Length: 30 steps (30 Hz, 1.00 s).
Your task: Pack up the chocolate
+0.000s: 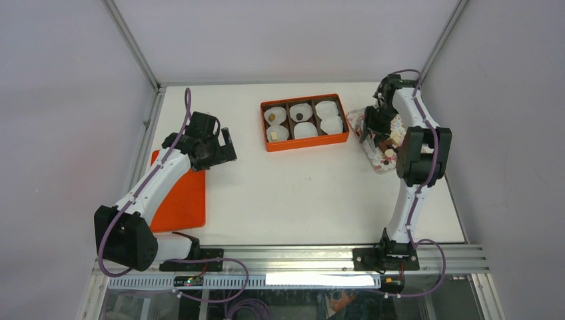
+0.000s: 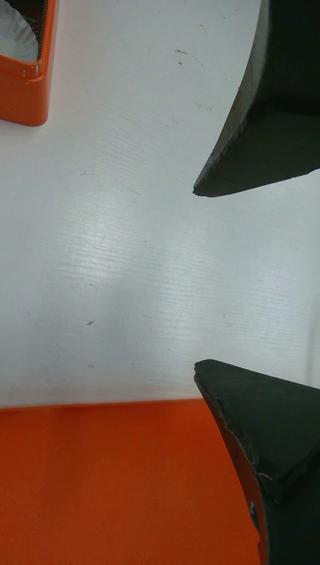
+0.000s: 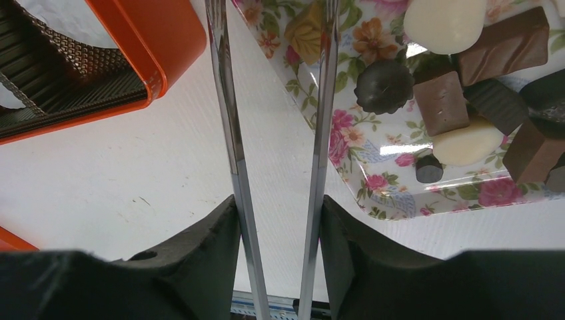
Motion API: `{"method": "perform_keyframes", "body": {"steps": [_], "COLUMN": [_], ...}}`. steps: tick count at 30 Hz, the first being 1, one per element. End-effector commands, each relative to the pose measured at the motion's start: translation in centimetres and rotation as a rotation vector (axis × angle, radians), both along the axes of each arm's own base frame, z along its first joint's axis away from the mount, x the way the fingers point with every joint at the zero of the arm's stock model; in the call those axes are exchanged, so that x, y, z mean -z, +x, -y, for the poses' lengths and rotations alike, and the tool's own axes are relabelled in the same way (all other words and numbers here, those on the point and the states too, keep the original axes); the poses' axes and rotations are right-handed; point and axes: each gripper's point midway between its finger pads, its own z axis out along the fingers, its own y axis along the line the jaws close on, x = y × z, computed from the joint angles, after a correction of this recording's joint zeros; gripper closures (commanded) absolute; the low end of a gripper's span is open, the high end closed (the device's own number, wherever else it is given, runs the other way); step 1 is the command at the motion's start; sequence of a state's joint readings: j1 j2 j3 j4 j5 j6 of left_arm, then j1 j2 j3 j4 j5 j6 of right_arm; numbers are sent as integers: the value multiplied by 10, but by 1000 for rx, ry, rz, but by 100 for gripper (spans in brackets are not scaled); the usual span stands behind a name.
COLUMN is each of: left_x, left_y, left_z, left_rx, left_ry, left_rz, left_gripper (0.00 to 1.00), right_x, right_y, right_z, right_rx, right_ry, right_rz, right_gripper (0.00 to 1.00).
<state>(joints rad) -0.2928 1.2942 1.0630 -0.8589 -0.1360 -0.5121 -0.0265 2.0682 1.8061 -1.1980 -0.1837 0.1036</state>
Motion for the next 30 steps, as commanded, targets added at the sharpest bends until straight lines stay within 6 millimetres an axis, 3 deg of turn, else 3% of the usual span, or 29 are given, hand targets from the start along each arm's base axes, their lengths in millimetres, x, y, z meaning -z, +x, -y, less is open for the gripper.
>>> {"method": "perform_keyframes", "body": {"steps": [1, 9, 14, 26, 30], "left_x": [-9, -11, -12, -10, -8], "left_y": [8, 13, 14, 12, 11], "left_z": [1, 3, 3, 3, 3], "left_rx": [-2, 0, 0, 1, -2], "left_ry": [-21, -23, -22, -24, -24], "left_rz": [56, 58, 58, 54, 48], "left_gripper": [1, 1, 1, 1, 1], "right_x": [-19, -18, -14, -9, -7], "right_y": [7, 4, 1, 3, 3], "right_z": [2, 7, 18, 3, 3], "right_rx": [7, -9, -31, -64, -72], "right_ry": [1, -37, -154, -128, -148], "right_rz": [62, 50, 4, -9, -17], "right_gripper": [53, 54, 60, 55, 60]}}
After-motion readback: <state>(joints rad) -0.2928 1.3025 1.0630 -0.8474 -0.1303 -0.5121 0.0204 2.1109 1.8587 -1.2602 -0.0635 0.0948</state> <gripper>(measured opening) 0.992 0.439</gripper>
